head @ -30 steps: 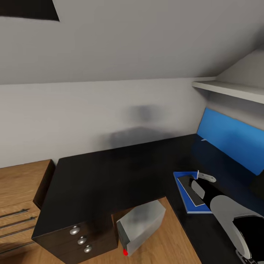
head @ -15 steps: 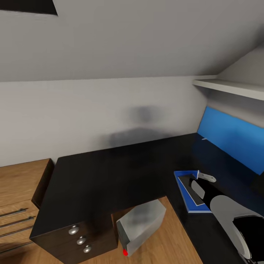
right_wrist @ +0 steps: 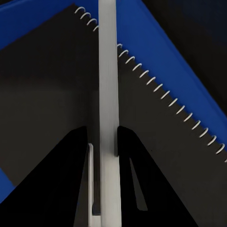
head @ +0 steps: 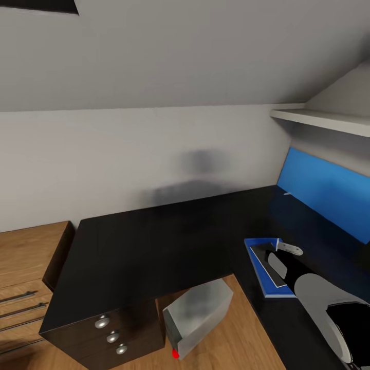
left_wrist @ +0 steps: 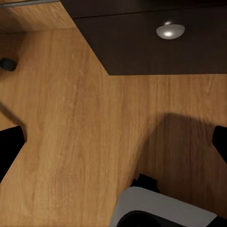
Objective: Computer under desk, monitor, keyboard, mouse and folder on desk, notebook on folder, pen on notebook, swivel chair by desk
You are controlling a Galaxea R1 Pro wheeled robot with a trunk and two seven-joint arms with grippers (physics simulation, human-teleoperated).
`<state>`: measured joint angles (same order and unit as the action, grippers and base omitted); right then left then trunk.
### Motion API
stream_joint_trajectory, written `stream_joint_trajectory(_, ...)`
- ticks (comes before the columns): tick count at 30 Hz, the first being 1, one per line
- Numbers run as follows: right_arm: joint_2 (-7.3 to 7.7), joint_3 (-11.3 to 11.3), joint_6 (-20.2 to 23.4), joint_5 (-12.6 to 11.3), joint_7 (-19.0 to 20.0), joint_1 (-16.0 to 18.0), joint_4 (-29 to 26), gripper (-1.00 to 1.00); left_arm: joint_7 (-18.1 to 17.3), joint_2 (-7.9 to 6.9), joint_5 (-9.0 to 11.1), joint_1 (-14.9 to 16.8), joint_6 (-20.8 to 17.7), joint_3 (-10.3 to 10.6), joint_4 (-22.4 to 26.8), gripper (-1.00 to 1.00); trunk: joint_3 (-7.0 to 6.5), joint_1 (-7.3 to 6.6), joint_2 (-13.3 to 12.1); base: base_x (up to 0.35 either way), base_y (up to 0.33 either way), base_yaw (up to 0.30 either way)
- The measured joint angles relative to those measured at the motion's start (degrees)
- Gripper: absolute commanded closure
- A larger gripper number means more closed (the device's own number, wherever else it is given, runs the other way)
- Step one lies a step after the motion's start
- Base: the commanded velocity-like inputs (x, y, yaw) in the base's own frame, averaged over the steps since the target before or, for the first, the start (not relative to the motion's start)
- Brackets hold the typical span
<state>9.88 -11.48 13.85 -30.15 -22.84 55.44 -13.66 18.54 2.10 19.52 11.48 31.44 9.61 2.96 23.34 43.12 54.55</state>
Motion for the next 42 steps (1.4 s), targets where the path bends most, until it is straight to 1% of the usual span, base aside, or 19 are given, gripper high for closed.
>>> stream_joint_trajectory(30, 0.00, 0.0, 0.0, 0.0, -0.1, 0.0, -0.1, 1.00, -0.1, -0.08, 0.0, 0.0, 0.0, 0.2, 0.0, -1.00, 0.00, 0.00, 0.0, 0.000, 0.000, 0.000)
stream_joint_trajectory(31, 0.00, 0.0, 0.0, 0.0, -0.1, 0.0, -0.1, -1.00, -0.1, -0.08, 0.0, 0.0, 0.0, 0.2, 0.0, -1.00, 0.00, 0.00, 0.0, 0.000, 0.000, 0.000)
stream_joint_trajectory(42, 0.00, 0.0, 0.0, 0.0, 0.0, 0.0, -0.1, -1.00, -0.1, -0.09, 0.0, 0.0, 0.0, 0.2, 0.0, -1.00, 0.00, 0.00, 0.0, 0.000, 0.000, 0.000)
